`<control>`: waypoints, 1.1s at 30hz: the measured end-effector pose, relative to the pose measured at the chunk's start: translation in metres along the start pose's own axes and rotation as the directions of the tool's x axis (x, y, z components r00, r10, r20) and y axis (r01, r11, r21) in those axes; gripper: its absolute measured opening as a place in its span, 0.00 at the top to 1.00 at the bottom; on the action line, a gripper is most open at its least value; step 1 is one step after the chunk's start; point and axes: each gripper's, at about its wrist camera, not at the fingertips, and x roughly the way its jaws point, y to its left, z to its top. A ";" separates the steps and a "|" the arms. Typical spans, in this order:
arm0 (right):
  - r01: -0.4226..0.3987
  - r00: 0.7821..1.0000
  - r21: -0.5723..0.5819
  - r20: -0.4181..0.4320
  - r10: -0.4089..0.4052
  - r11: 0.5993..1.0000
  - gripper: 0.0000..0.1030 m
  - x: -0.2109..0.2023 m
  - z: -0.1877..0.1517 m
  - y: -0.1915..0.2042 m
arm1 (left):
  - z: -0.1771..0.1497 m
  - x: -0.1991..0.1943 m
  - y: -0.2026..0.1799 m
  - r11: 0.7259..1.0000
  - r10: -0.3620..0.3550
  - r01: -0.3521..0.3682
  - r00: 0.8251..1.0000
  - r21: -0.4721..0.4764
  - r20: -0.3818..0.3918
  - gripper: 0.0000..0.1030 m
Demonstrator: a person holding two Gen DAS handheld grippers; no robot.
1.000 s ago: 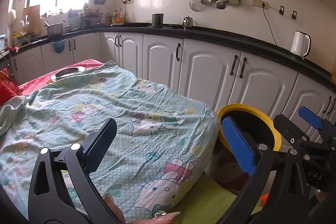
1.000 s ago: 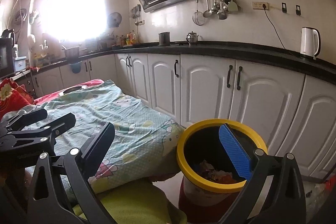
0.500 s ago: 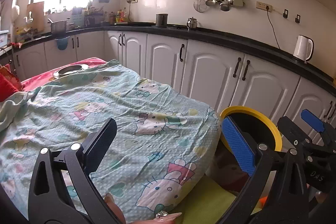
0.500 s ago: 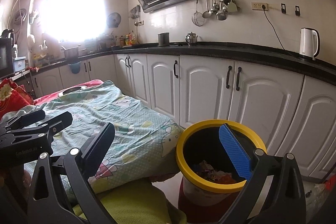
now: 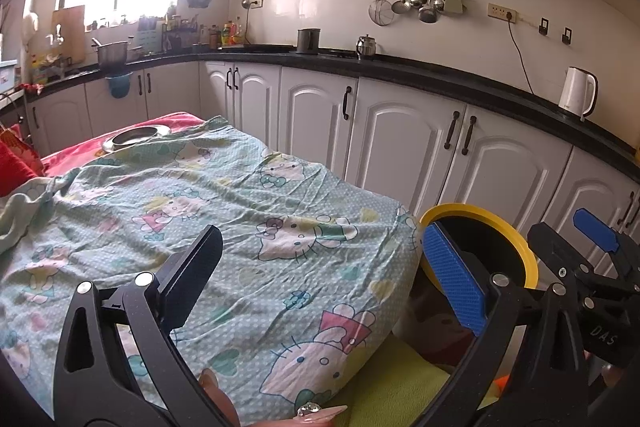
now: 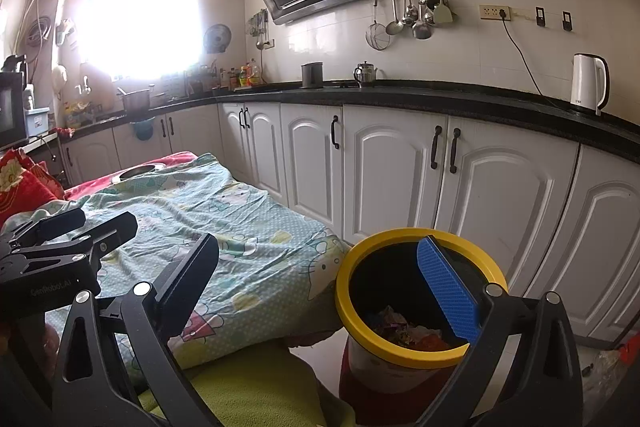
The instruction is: Collect trash
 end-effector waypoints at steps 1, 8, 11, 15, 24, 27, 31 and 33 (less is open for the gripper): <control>0.000 1.000 0.001 0.001 0.000 1.000 0.06 0.000 0.000 0.000 | 0.000 0.000 0.000 1.000 -0.001 0.001 1.000 0.000 -0.001 0.10; 0.001 1.000 0.000 0.000 -0.001 1.000 0.06 0.000 0.000 0.000 | 0.000 -0.001 0.000 1.000 0.000 0.000 1.000 0.000 -0.001 0.10; 0.000 1.000 0.000 0.001 0.000 1.000 0.06 0.000 0.000 0.000 | 0.000 -0.001 0.000 1.000 0.001 -0.001 1.000 0.000 0.000 0.10; 0.001 1.000 0.000 0.000 -0.001 1.000 0.06 0.000 0.000 -0.001 | 0.000 -0.001 0.000 1.000 0.000 0.000 1.000 0.001 0.000 0.10; 0.001 1.000 0.001 0.000 -0.001 1.000 0.06 0.000 0.000 0.000 | 0.000 -0.002 -0.001 1.000 0.000 0.000 1.000 0.000 -0.001 0.10; 0.001 1.000 0.001 0.000 -0.001 1.000 0.06 0.000 0.000 -0.001 | 0.000 -0.001 -0.001 1.000 0.006 -0.006 1.000 0.002 -0.002 0.10; 0.001 1.000 0.001 0.000 -0.001 1.000 0.06 0.001 0.000 -0.001 | 0.001 -0.001 -0.001 1.000 0.014 -0.014 1.000 0.004 -0.002 0.10; 0.001 1.000 0.001 0.000 -0.001 1.000 0.06 0.001 0.000 -0.001 | 0.001 -0.001 0.000 1.000 0.011 -0.011 1.000 0.001 -0.004 0.10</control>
